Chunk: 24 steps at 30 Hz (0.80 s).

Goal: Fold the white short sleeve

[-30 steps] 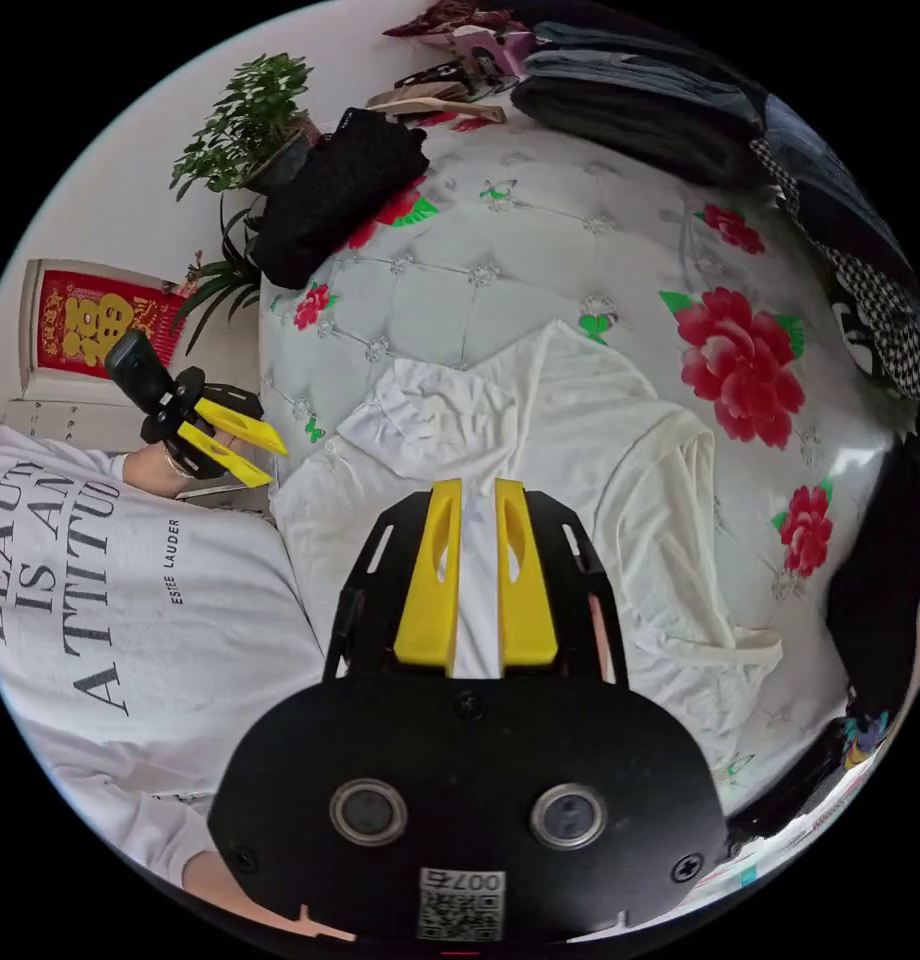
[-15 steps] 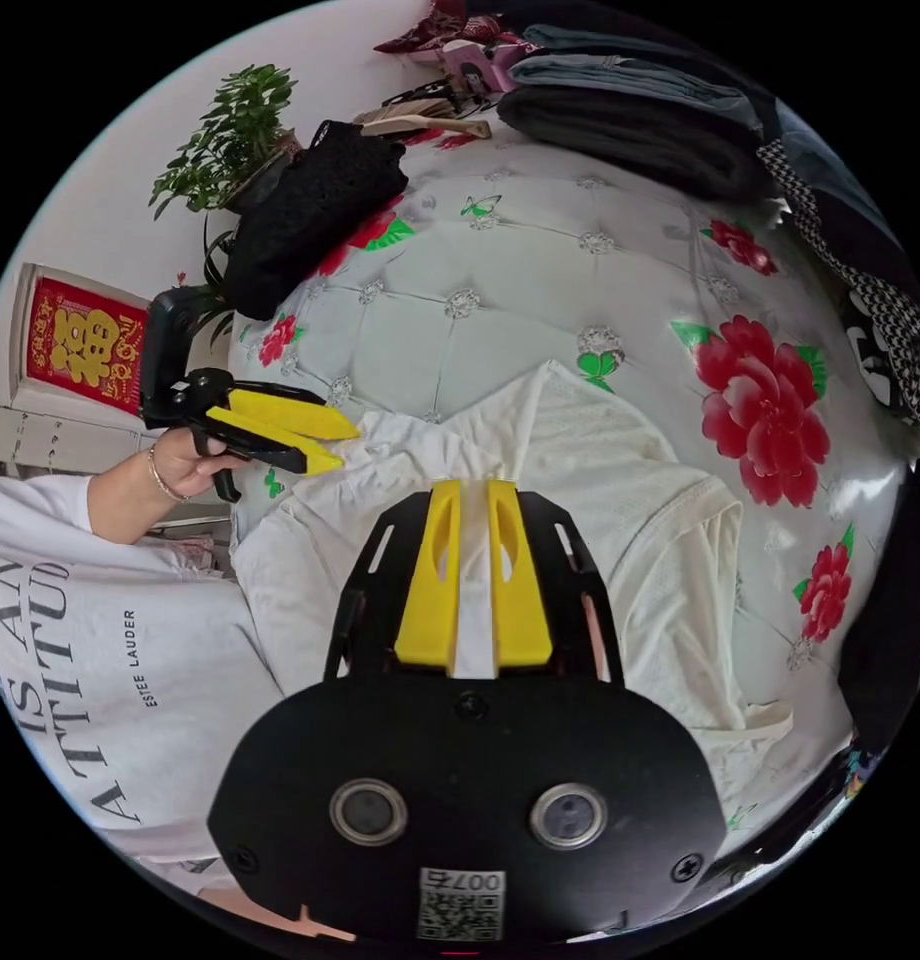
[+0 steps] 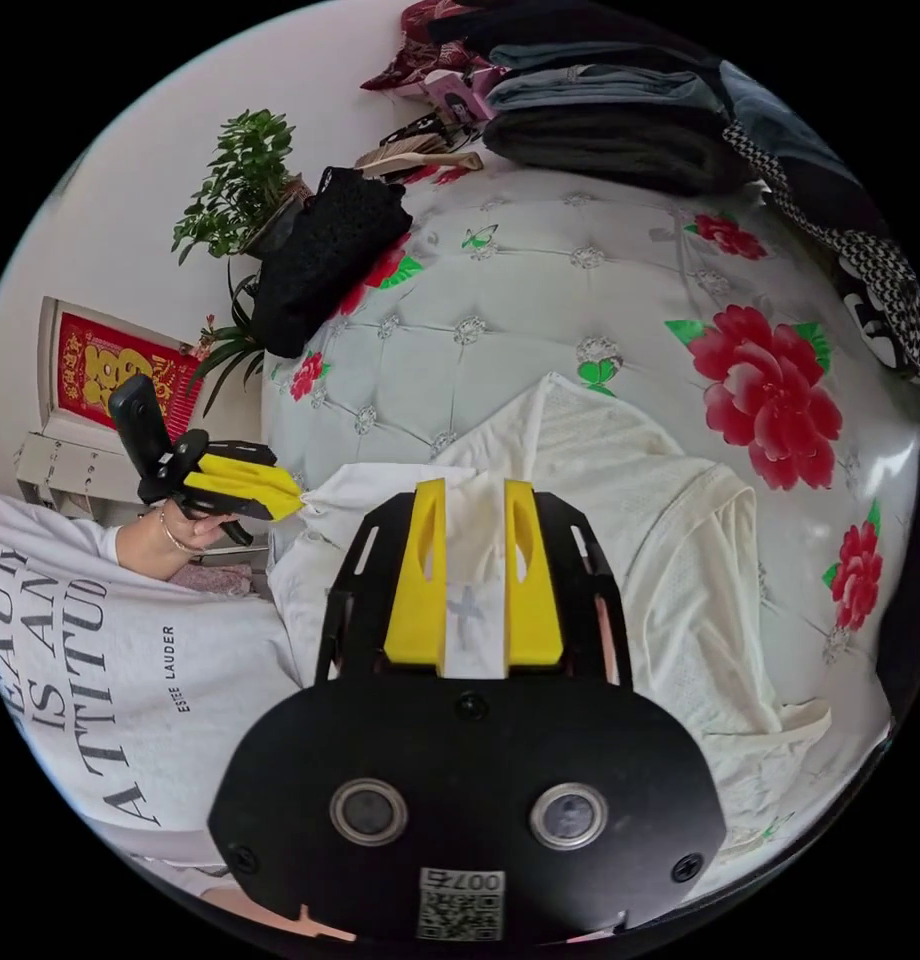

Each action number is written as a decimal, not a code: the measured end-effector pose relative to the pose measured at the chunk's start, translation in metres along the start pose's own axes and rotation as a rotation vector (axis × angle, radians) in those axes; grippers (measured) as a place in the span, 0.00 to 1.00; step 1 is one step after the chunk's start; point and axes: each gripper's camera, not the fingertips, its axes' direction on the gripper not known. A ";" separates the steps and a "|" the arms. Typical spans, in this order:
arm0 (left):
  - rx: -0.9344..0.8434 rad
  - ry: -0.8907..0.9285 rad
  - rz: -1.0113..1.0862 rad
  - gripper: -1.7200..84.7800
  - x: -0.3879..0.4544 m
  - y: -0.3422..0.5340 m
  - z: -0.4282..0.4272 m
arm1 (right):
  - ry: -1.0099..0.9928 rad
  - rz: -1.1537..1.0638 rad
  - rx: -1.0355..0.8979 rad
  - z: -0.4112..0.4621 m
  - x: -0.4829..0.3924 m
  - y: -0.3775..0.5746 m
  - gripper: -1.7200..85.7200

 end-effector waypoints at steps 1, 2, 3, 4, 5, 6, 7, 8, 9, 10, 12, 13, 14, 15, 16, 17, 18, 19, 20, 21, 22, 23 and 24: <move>-0.012 -0.005 0.027 0.01 0.009 -0.001 0.005 | -0.019 0.010 -0.004 0.004 0.000 0.000 0.05; -0.021 -0.010 0.057 0.01 0.017 -0.002 0.010 | -0.018 0.023 -0.015 0.007 0.000 0.000 0.04; -0.023 -0.012 0.074 0.01 0.022 -0.002 0.012 | -0.005 0.027 -0.024 0.008 0.000 0.000 0.04; -0.031 -0.015 0.108 0.01 0.031 -0.003 0.017 | 0.029 0.024 -0.029 0.007 -0.001 0.003 0.03; -0.052 -0.023 0.144 0.01 0.039 -0.003 0.022 | 0.040 0.004 -0.018 0.001 -0.004 0.009 0.03; -0.064 -0.029 0.166 0.01 0.043 -0.003 0.025 | 0.042 -0.006 -0.004 -0.004 -0.005 0.012 0.02; -0.092 -0.043 0.213 0.01 0.052 -0.001 0.030 | 0.045 -0.023 0.036 -0.017 -0.008 0.022 0.02; -0.126 -0.059 0.261 0.01 0.060 0.001 0.036 | 0.050 -0.035 0.075 -0.032 -0.011 0.034 0.02; -0.143 -0.066 0.284 0.01 0.064 0.003 0.039 | 0.055 -0.041 0.089 -0.038 -0.012 0.040 0.02; -0.173 -0.084 0.321 0.01 0.070 0.006 0.046 | 0.065 -0.047 0.109 -0.050 -0.013 0.054 0.02; -0.216 -0.101 0.363 0.01 0.077 0.012 0.059 | 0.085 -0.042 0.128 -0.059 -0.012 0.075 0.02; -0.239 -0.109 0.383 0.01 0.081 0.015 0.069 | 0.098 -0.024 0.120 -0.059 -0.008 0.087 0.02; -0.258 -0.108 0.394 0.01 0.084 0.016 0.079 | 0.115 0.014 0.098 -0.053 -0.001 0.098 0.02; -0.273 -0.101 0.399 0.01 0.086 0.017 0.085 | 0.120 0.034 0.083 -0.049 0.003 0.103 0.02; -0.317 -0.082 0.402 0.01 0.087 0.017 0.097 | 0.123 0.079 0.057 -0.039 0.012 0.112 0.02; -0.362 -0.084 0.396 0.01 0.088 0.018 0.109 | 0.115 0.125 0.033 -0.029 0.021 0.120 0.02; -0.381 -0.092 0.394 0.01 0.088 0.019 0.113 | 0.105 0.147 0.021 -0.026 0.025 0.124 0.02; -0.405 -0.101 0.401 0.01 0.089 0.021 0.119 | 0.074 0.169 0.065 -0.028 0.029 0.132 0.02; -0.407 -0.110 0.410 0.01 0.091 0.022 0.120 | 0.052 0.198 0.095 -0.033 0.032 0.138 0.02; -0.401 -0.115 0.413 0.01 0.092 0.022 0.118 | 0.044 0.206 0.102 -0.035 0.033 0.140 0.02; -0.384 -0.112 0.418 0.01 0.094 0.021 0.114 | 0.045 0.218 0.109 -0.038 0.034 0.145 0.03; -0.359 -0.104 0.427 0.01 0.096 0.020 0.108 | 0.055 0.225 0.128 -0.043 0.033 0.150 0.03; -0.342 -0.107 0.429 0.01 0.097 0.019 0.105 | 0.055 0.224 0.141 -0.046 0.032 0.152 0.03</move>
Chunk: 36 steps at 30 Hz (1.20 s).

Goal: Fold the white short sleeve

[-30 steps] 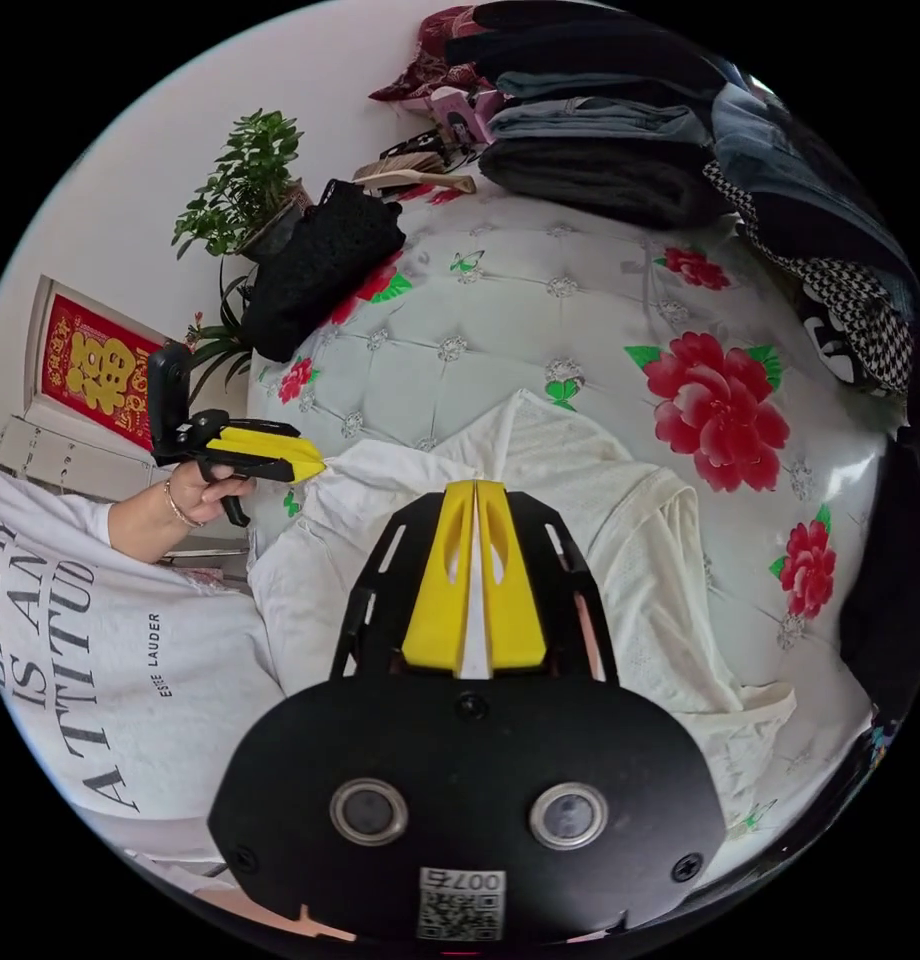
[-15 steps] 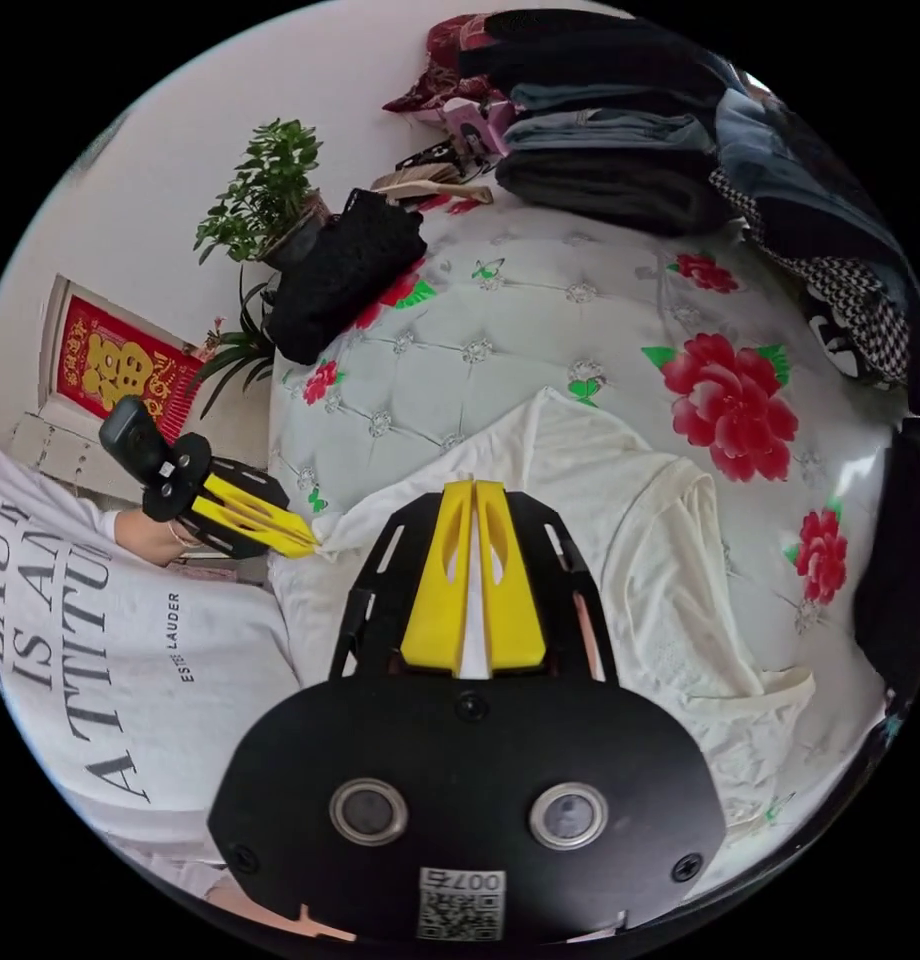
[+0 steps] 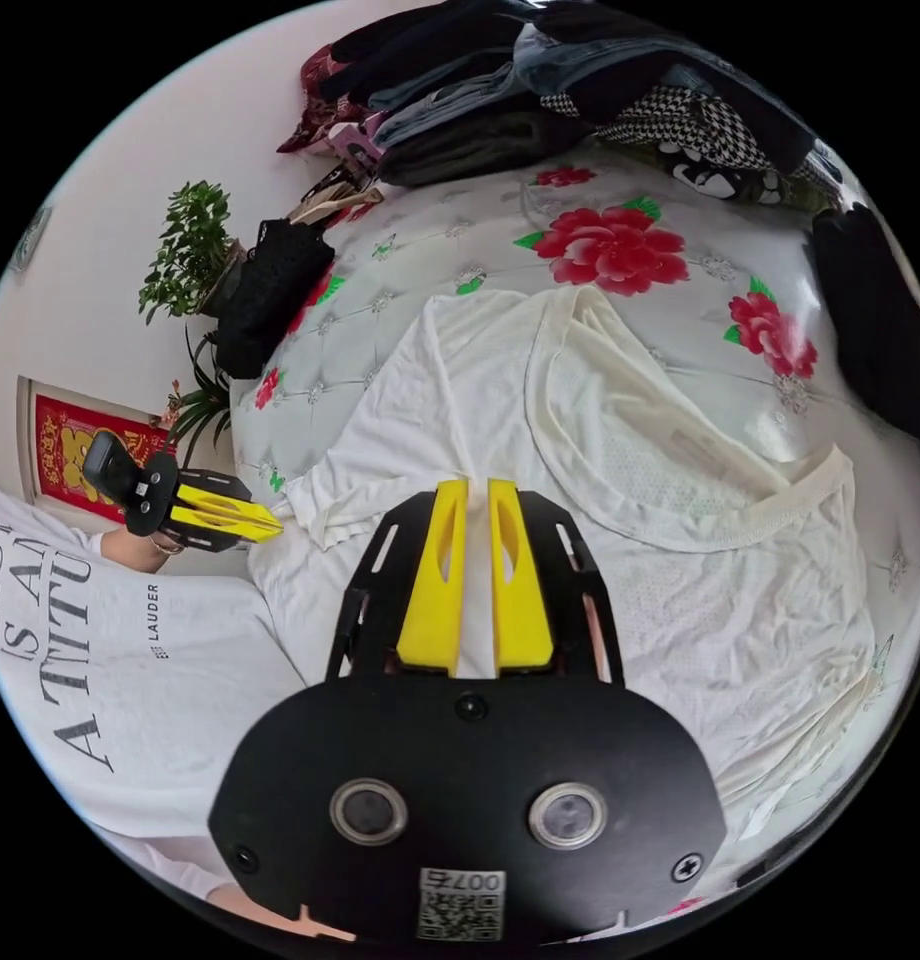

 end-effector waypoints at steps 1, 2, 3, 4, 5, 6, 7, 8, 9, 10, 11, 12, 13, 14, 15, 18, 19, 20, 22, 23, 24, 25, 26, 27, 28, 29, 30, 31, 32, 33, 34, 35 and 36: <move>0.025 -0.023 -0.006 0.02 -0.001 0.000 -0.005 | -0.012 0.001 0.030 -0.007 -0.001 0.004 0.03; 0.033 -0.042 -0.007 0.03 -0.002 -0.002 -0.005 | -0.030 0.000 0.055 -0.012 -0.002 0.006 0.04; 0.032 -0.046 -0.006 0.03 -0.003 -0.004 -0.002 | -0.036 -0.001 0.063 -0.013 -0.003 0.006 0.04; 0.018 -0.046 -0.009 0.05 -0.006 -0.009 0.006 | -0.035 -0.005 0.071 -0.013 -0.005 0.006 0.04; -0.005 -0.032 -0.002 0.06 -0.008 -0.016 0.017 | -0.031 -0.011 0.057 -0.009 -0.006 0.006 0.04; -0.014 -0.022 0.005 0.06 -0.009 -0.021 0.023 | -0.031 -0.014 0.041 -0.006 -0.007 0.005 0.03; -0.023 0.003 0.021 0.07 -0.008 -0.029 0.034 | -0.024 -0.024 0.001 0.001 -0.007 0.006 0.03; -0.031 0.041 0.027 0.07 -0.008 -0.036 0.046 | 0.012 -0.036 -0.033 0.006 -0.008 0.009 0.03; -0.043 0.059 0.025 0.06 -0.008 -0.039 0.051 | 0.035 -0.041 -0.016 0.004 -0.008 0.012 0.03; -0.070 0.078 0.038 0.03 -0.005 -0.044 0.059 | 0.058 -0.050 -0.006 0.000 -0.008 0.018 0.03; -0.075 0.065 0.075 0.03 0.001 -0.046 0.062 | 0.049 -0.041 -0.011 -0.003 -0.004 0.023 0.03; -0.074 0.056 0.097 0.02 0.004 -0.045 0.062 | 0.038 -0.034 -0.008 -0.006 -0.001 0.025 0.03; -0.084 0.038 0.132 0.02 0.009 -0.044 0.064 | 0.022 -0.012 0.006 -0.010 0.004 0.032 0.03; -0.100 0.018 0.169 0.02 0.015 -0.043 0.065 | 0.004 0.006 0.023 -0.015 0.008 0.039 0.04; -0.105 0.006 0.189 0.02 0.018 -0.043 0.065 | -0.004 0.016 0.031 -0.018 0.009 0.042 0.04; -0.151 -0.069 0.241 0.03 0.027 -0.047 0.064 | -0.022 0.086 0.101 -0.039 0.017 0.064 0.06; -0.141 -0.074 0.232 0.03 0.026 -0.051 0.060 | -0.040 0.125 0.165 -0.053 0.020 0.078 0.06; -0.113 -0.064 0.215 0.04 0.023 -0.057 0.054 | -0.061 0.183 0.232 -0.069 0.026 0.095 0.06; -0.069 -0.025 0.181 0.05 0.016 -0.069 0.044 | -0.080 0.287 0.340 -0.095 0.037 0.129 0.06; -0.037 0.020 0.164 0.05 0.012 -0.080 0.037 | -0.069 0.367 0.414 -0.113 0.044 0.157 0.07; -0.021 0.044 0.162 0.06 0.010 -0.086 0.035 | -0.055 0.413 0.451 -0.121 0.049 0.174 0.07; 0.006 0.090 0.164 0.06 0.005 -0.101 0.032 | -0.020 0.515 0.511 -0.137 0.059 0.206 0.07; 0.022 0.122 0.176 0.06 0.001 -0.118 0.033 | 0.018 0.630 0.567 -0.150 0.070 0.241 0.07; 0.026 0.133 0.186 0.07 -0.001 -0.128 0.035 | 0.032 0.685 0.595 -0.156 0.076 0.259 0.07; 0.024 0.146 0.207 0.07 -0.006 -0.150 0.041 | 0.053 0.790 0.641 -0.166 0.087 0.293 0.07; 0.014 0.156 0.225 0.08 -0.010 -0.175 0.048 | 0.056 0.878 0.675 -0.172 0.099 0.324 0.07; 0.017 0.162 0.232 0.08 -0.013 -0.189 0.052 | 0.052 0.910 0.692 -0.175 0.103 0.337 0.07; 0.024 0.179 0.247 0.08 -0.016 -0.218 0.059 | 0.059 0.940 0.727 -0.180 0.109 0.357 0.08; 0.020 0.203 0.275 0.09 -0.016 -0.248 0.070 | 0.092 0.946 0.733 -0.184 0.113 0.368 0.08; 0.012 0.213 0.292 0.09 -0.014 -0.263 0.077 | 0.109 0.949 0.724 -0.184 0.115 0.371 0.08; -0.007 0.226 0.330 0.10 -0.009 -0.294 0.092 | 0.126 0.948 0.706 -0.185 0.119 0.373 0.08; -0.021 0.239 0.366 0.10 -0.001 -0.323 0.108 | 0.127 0.928 0.701 -0.184 0.122 0.372 0.08; -0.030 0.249 0.380 0.10 0.003 -0.337 0.117 | 0.128 0.920 0.697 -0.184 0.124 0.371 0.08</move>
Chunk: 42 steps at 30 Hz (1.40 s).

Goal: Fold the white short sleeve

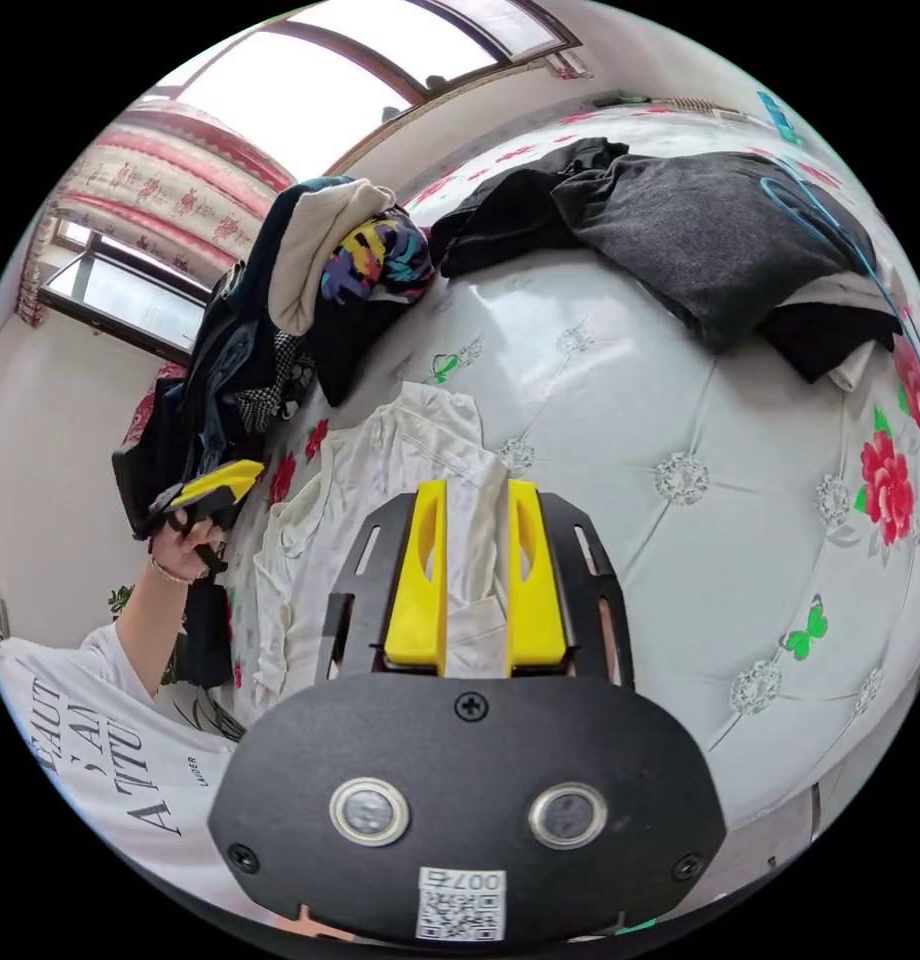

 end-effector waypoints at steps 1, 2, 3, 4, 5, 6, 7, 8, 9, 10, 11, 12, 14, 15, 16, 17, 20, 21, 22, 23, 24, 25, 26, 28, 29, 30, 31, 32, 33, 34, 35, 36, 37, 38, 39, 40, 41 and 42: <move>-0.012 0.031 0.014 0.11 -0.007 -0.028 0.018 | 0.009 -0.010 -0.007 0.003 0.000 -0.002 0.08; -0.025 0.067 0.013 0.11 -0.015 -0.054 0.038 | 0.017 -0.024 -0.012 0.007 0.000 -0.003 0.08; -0.037 0.083 0.015 0.12 -0.017 -0.066 0.049 | 0.021 -0.026 -0.019 0.009 0.001 -0.003 0.07; -0.063 0.102 0.025 0.12 -0.021 -0.089 0.070 | 0.016 -0.019 -0.028 0.012 0.004 -0.003 0.06; -0.092 0.117 0.026 0.12 -0.023 -0.108 0.091 | 0.003 -0.012 -0.031 0.011 0.007 -0.002 0.04; -0.108 0.125 0.029 0.12 -0.024 -0.117 0.102 | 0.002 -0.008 -0.028 0.009 0.009 -0.001 0.04; -0.143 0.144 0.026 0.12 -0.024 -0.132 0.122 | 0.004 -0.012 0.001 0.001 0.011 0.001 0.03; -0.172 0.167 0.022 0.12 -0.024 -0.144 0.139 | -0.008 -0.026 0.032 -0.010 0.013 0.004 0.03; -0.180 0.175 0.025 0.12 -0.023 -0.149 0.146 | -0.018 -0.031 0.043 -0.016 0.014 0.006 0.02; -0.195 0.185 0.031 0.11 -0.020 -0.157 0.159 | -0.038 -0.035 0.065 -0.028 0.018 0.009 0.02; -0.213 0.184 0.040 0.08 -0.016 -0.163 0.170 | -0.061 -0.042 0.090 -0.041 0.022 0.013 0.02; -0.222 0.182 0.050 0.07 -0.014 -0.166 0.174 | -0.071 -0.046 0.102 -0.047 0.024 0.015 0.02; -0.256 0.141 0.091 0.02 -0.002 -0.175 0.189 | -0.064 -0.053 0.151 -0.071 0.031 0.025 0.02; -0.263 0.137 0.109 0.02 0.001 -0.177 0.192 | -0.057 -0.054 0.159 -0.075 0.033 0.027 0.02; -0.265 0.140 0.133 0.02 0.007 -0.183 0.196 | -0.029 -0.049 0.170 -0.083 0.038 0.032 0.02; -0.245 0.139 0.135 0.01 0.010 -0.188 0.197 | 0.001 -0.031 0.165 -0.085 0.045 0.036 0.02; -0.187 0.165 0.102 0.02 0.011 -0.197 0.195 | -0.043 0.088 0.122 -0.081 0.075 0.043 0.03; -0.176 0.162 0.102 0.02 0.010 -0.198 0.194 | -0.066 0.104 0.123 -0.082 0.080 0.044 0.03; -0.169 0.154 0.117 0.05 0.010 -0.197 0.193 | -0.109 0.129 0.121 -0.082 0.088 0.046 0.03; -0.182 0.144 0.135 0.07 0.010 -0.196 0.195 | -0.131 0.146 0.116 -0.082 0.094 0.047 0.04; -0.195 0.146 0.145 0.08 0.010 -0.196 0.197 | -0.139 0.154 0.110 -0.081 0.096 0.047 0.04; -0.235 0.156 0.162 0.09 0.011 -0.195 0.203 | -0.157 0.170 0.094 -0.079 0.100 0.048 0.04; -0.270 0.166 0.180 0.10 0.012 -0.193 0.210 | -0.179 0.185 0.076 -0.075 0.103 0.049 0.04; -0.307 0.161 0.200 0.09 0.018 -0.193 0.220 | -0.212 0.202 0.086 -0.074 0.106 0.051 0.04; -0.312 0.125 0.200 0.05 0.022 -0.194 0.225 | -0.230 0.211 0.082 -0.072 0.106 0.051 0.03; -0.298 0.112 0.207 0.03 0.024 -0.194 0.226 | -0.238 0.210 0.076 -0.070 0.105 0.051 0.03; -0.304 0.119 0.209 0.02 0.028 -0.196 0.231 | -0.252 0.201 0.054 -0.067 0.102 0.050 0.03; -0.325 0.136 0.192 0.02 0.030 -0.197 0.238 | -0.239 0.185 0.052 -0.067 0.097 0.049 0.02; -0.318 0.145 0.187 0.01 0.030 -0.198 0.238 | -0.226 0.176 0.058 -0.070 0.095 0.049 0.02; -0.289 0.163 0.164 0.01 0.029 -0.201 0.233 | -0.206 0.145 0.094 -0.080 0.090 0.050 0.02; -0.237 0.190 0.144 0.01 0.028 -0.202 0.223 | -0.188 0.106 0.139 -0.094 0.086 0.052 0.02; -0.212 0.207 0.136 0.01 0.027 -0.202 0.216 | -0.178 0.090 0.156 -0.101 0.085 0.054 0.02; -0.171 0.233 0.129 0.01 0.026 -0.203 0.204 | -0.162 0.064 0.175 -0.111 0.084 0.058 0.02; -0.145 0.250 0.141 0.01 0.027 -0.203 0.193 | -0.154 0.047 0.174 -0.116 0.086 0.062 0.02; -0.135 0.259 0.150 0.01 0.028 -0.202 0.188 | -0.153 0.047 0.162 -0.115 0.088 0.064 0.02; -0.124 0.274 0.158 0.01 0.030 -0.200 0.184 | -0.145 0.073 0.128 -0.110 0.094 0.069 0.02; -0.140 0.271 0.158 0.01 0.034 -0.197 0.188 | -0.150 0.113 0.102 -0.102 0.100 0.074 0.02; -0.160 0.256 0.160 0.01 0.036 -0.195 0.192 | -0.166 0.133 0.096 -0.099 0.103 0.075 0.02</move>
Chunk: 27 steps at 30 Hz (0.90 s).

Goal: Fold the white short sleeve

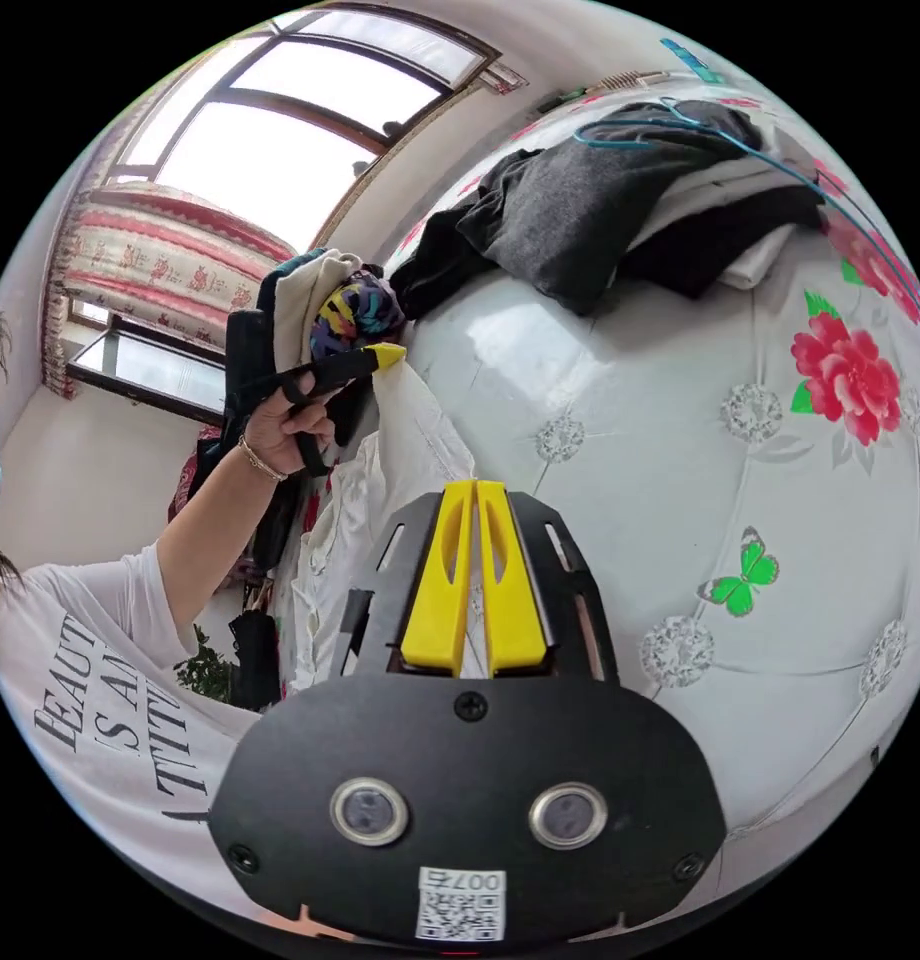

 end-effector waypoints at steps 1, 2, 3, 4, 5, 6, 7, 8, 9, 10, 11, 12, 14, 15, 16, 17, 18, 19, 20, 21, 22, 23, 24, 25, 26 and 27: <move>-0.046 -0.046 -0.003 0.01 0.001 0.002 0.009 | -0.031 0.025 0.008 0.001 0.002 0.002 0.02; -0.071 -0.085 -0.014 0.01 0.001 0.005 0.014 | -0.044 0.028 0.028 0.000 -0.001 0.003 0.02; -0.070 -0.093 -0.020 0.01 0.001 0.006 0.013 | -0.045 0.015 0.038 -0.002 -0.005 0.003 0.02; -0.045 -0.084 -0.027 0.01 0.001 0.008 0.007 | -0.038 -0.027 0.052 -0.005 -0.016 0.003 0.02; -0.003 -0.067 -0.034 0.01 0.001 0.010 -0.003 | -0.029 -0.079 0.053 -0.007 -0.029 0.002 0.02; 0.021 -0.057 -0.035 0.01 0.002 0.010 -0.010 | -0.025 -0.109 0.051 -0.008 -0.036 0.002 0.02; 0.073 -0.039 -0.023 0.01 0.006 0.012 -0.023 | -0.019 -0.178 0.048 -0.011 -0.051 0.003 0.02; 0.112 -0.021 0.003 0.01 0.013 0.015 -0.036 | -0.014 -0.265 0.039 -0.014 -0.069 0.005 0.02; 0.126 -0.018 0.019 0.01 0.017 0.017 -0.043 | -0.008 -0.310 0.032 -0.015 -0.079 0.006 0.02; 0.157 -0.029 0.060 0.01 0.027 0.024 -0.056 | 0.005 -0.402 0.010 -0.016 -0.099 0.010 0.02; 0.183 -0.047 0.101 0.01 0.038 0.035 -0.070 | 0.014 -0.494 -0.017 -0.015 -0.120 0.014 0.02; 0.194 -0.057 0.114 0.01 0.042 0.042 -0.076 | 0.019 -0.538 -0.034 -0.014 -0.129 0.017 0.02; 0.242 -0.103 0.121 0.01 0.054 0.079 -0.102 | 0.038 -0.701 -0.123 -0.001 -0.165 0.028 0.02; 0.252 -0.110 0.116 0.01 0.056 0.090 -0.108 | 0.043 -0.738 -0.148 0.003 -0.173 0.031 0.02; 0.266 -0.121 0.105 0.01 0.060 0.113 -0.118 | 0.053 -0.813 -0.197 0.014 -0.189 0.038 0.02; 0.272 -0.145 0.081 0.01 0.063 0.137 -0.125 | 0.061 -0.882 -0.249 0.026 -0.202 0.045 0.02; 0.270 -0.161 0.067 0.01 0.064 0.150 -0.128 | 0.064 -0.912 -0.277 0.033 -0.208 0.049 0.02; 0.259 -0.190 0.032 0.01 0.066 0.175 -0.131 | 0.069 -0.967 -0.335 0.049 -0.218 0.058 0.02; 0.250 -0.213 -0.009 0.01 0.067 0.200 -0.131 | 0.064 -1.013 -0.393 0.065 -0.227 0.067 0.02; 0.247 -0.220 -0.033 0.01 0.068 0.212 -0.130 | 0.061 -1.032 -0.419 0.074 -0.230 0.071 0.02; 0.239 -0.222 -0.091 0.01 0.066 0.236 -0.127 | 0.061 -1.061 -0.475 0.092 -0.235 0.081 0.02; 0.222 -0.217 -0.151 0.01 0.064 0.256 -0.121 | 0.059 -1.076 -0.540 0.112 -0.238 0.091 0.02; 0.214 -0.218 -0.178 0.01 0.063 0.265 -0.117 | 0.054 -1.086 -0.571 0.121 -0.239 0.096 0.02; 0.196 -0.231 -0.227 0.01 0.061 0.281 -0.110 | 0.054 -1.091 -0.623 0.138 -0.240 0.105 0.02; 0.181 -0.234 -0.271 0.01 0.059 0.293 -0.103 | 0.058 -1.089 -0.677 0.154 -0.241 0.114 0.02; 0.177 -0.232 -0.291 0.01 0.057 0.298 -0.100 | 0.057 -1.095 -0.701 0.160 -0.242 0.118 0.02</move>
